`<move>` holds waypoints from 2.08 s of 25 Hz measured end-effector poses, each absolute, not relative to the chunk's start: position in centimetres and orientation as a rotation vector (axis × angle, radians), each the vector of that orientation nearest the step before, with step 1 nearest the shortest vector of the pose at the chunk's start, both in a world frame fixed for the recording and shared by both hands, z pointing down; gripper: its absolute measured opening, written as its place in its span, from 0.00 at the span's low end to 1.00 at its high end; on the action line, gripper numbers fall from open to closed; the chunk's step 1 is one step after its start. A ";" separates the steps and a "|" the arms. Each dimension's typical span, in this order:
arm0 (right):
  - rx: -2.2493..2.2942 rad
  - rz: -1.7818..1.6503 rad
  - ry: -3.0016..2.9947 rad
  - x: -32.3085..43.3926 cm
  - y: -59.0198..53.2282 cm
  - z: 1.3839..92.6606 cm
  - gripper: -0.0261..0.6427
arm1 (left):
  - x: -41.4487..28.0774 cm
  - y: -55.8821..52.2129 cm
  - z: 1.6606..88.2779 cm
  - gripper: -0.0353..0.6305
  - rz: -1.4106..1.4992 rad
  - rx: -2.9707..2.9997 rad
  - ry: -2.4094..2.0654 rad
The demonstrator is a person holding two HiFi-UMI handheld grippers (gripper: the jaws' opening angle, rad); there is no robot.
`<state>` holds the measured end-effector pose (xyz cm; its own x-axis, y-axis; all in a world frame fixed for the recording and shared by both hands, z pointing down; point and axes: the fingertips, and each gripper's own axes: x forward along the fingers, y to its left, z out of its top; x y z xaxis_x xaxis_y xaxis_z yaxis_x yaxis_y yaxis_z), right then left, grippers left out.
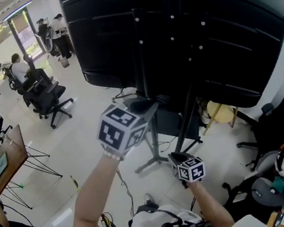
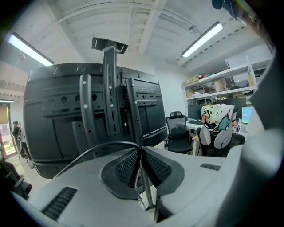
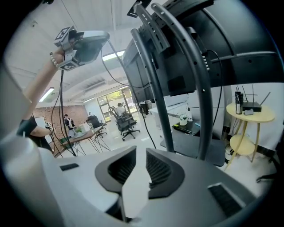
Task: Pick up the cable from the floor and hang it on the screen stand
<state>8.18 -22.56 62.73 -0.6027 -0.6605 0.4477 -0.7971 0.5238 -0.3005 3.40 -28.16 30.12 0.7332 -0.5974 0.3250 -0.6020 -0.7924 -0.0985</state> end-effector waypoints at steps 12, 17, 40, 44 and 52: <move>1.266 0.678 -2.456 5.8 -25.8 63.3 0.38 | 3.1 -28.0 23.1 0.08 0.464 3.004 -0.994; 1.285 0.666 -2.424 5.3 -27.1 64.8 0.38 | 2.8 -26.2 21.0 0.08 0.415 3.037 -0.962; 1.331 0.606 -2.353 5.1 -28.7 66.9 0.20 | 3.9 -23.0 15.3 0.08 0.363 3.155 -0.892; 1.316 0.557 -2.369 4.9 -28.5 66.7 0.08 | 2.7 -23.9 14.8 0.08 0.343 3.146 -0.935; 1.376 0.408 -2.392 8.3 -27.2 60.8 0.08 | 0.6 -27.0 20.0 0.08 0.425 3.053 -1.015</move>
